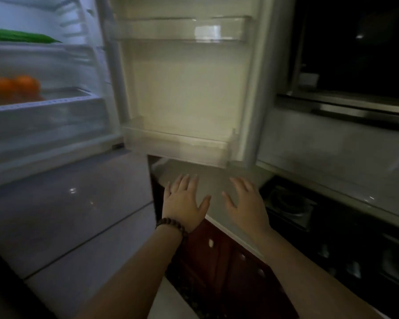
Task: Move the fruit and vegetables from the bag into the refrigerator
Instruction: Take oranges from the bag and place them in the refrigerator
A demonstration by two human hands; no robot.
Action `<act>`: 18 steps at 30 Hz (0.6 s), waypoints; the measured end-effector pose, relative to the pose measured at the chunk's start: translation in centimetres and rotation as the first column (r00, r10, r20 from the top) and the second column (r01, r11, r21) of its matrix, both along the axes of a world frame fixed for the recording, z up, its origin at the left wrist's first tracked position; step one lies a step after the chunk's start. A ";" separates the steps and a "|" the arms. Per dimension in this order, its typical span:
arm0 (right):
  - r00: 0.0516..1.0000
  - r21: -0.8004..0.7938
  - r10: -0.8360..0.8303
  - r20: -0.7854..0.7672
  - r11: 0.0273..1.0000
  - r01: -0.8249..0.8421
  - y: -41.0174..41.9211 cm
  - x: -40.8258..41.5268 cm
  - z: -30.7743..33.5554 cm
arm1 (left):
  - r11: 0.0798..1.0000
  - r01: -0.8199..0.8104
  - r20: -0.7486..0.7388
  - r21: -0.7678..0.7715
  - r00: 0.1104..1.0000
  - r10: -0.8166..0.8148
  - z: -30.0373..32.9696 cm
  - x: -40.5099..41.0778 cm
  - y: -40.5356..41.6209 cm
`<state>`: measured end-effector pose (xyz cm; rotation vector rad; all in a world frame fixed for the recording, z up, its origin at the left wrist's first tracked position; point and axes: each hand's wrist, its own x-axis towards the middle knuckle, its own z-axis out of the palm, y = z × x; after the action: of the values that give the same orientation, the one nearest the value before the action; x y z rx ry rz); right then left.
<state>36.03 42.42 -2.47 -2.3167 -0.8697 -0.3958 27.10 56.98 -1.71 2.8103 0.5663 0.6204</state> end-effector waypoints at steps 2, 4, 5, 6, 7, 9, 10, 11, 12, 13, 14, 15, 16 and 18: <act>0.994 -0.040 -0.103 -0.025 0.994 0.102 -5.6 -0.4 -0.9 | 0.996 0.091 -0.013 -0.005 0.996 -0.091 -0.5 0.9 -4.8; 0.977 -0.059 -0.210 -0.034 0.976 0.207 -11.3 -1.1 -1.6 | 0.982 0.190 -0.025 0.000 0.982 -0.190 -0.8 1.7 -9.7; 0.964 -0.072 -0.264 -0.038 0.963 0.261 -14.1 -1.5 -1.9 | 0.971 0.240 -0.031 0.001 0.970 -0.240 -1.0 2.1 -12.1; 0.947 -0.085 -0.317 -0.049 0.946 0.313 -17.0 -2.0 -2.2 | 0.958 0.288 -0.035 0.002 0.957 -0.288 -1.2 2.4 -14.6; 0.928 -0.093 -0.368 -0.059 0.928 0.362 -20.0 -2.6 -2.4 | 0.943 0.333 -0.036 0.002 0.943 -0.332 -1.4 2.8 -17.0; 0.885 -0.099 -0.460 -0.074 0.886 0.452 -25.7 -3.8 -2.7 | 0.911 0.412 -0.037 0.008 0.911 -0.412 -1.8 3.4 -22.0; 0.860 -0.102 -0.504 -0.079 0.862 0.496 -28.3 -4.4 -2.8 | 0.893 0.451 -0.038 0.013 0.892 -0.450 -1.9 3.7 -24.4; 0.833 -0.108 -0.548 -0.078 0.835 0.540 -30.8 -5.2 -2.9 | 0.871 0.491 -0.038 0.016 0.871 -0.490 -2.1 3.8 -26.8; 0.803 -0.114 -0.591 -0.078 0.805 0.582 -33.3 -6.0 -2.9 | 0.847 0.532 -0.039 0.017 0.846 -0.531 -2.3 4.0 -29.2; 0.773 -0.116 -0.629 -0.081 0.776 0.620 -35.5 -6.9 -3.0 | 0.822 0.569 -0.041 0.017 0.822 -0.568 -2.5 4.0 -31.6; 0.744 -0.117 -0.662 -0.087 0.749 0.652 -37.7 -7.8 -3.0 | 0.798 0.603 -0.043 0.015 0.798 -0.602 -2.7 3.9 -33.8; 0.717 -0.118 -0.691 -0.092 0.722 0.682 -39.8 -8.6 -3.1 | 0.771 0.637 -0.049 0.012 0.770 -0.636 -2.9 3.8 -36.0; 0.689 -0.120 -0.719 -0.094 0.695 0.709 -41.8 -9.5 -3.1 | 0.741 0.672 -0.057 0.007 0.740 -0.670 -3.0 3.8 -38.1; 0.628 -0.127 -0.772 -0.101 0.636 0.761 -45.5 -11.0 -3.3 | 0.675 0.738 -0.069 -0.002 0.673 -0.736 -3.3 3.6 -42.0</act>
<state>25.01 -3.10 -5.79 -2.6523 0.2596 -0.5337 30.75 15.00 -5.02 2.7318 -0.5934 0.3497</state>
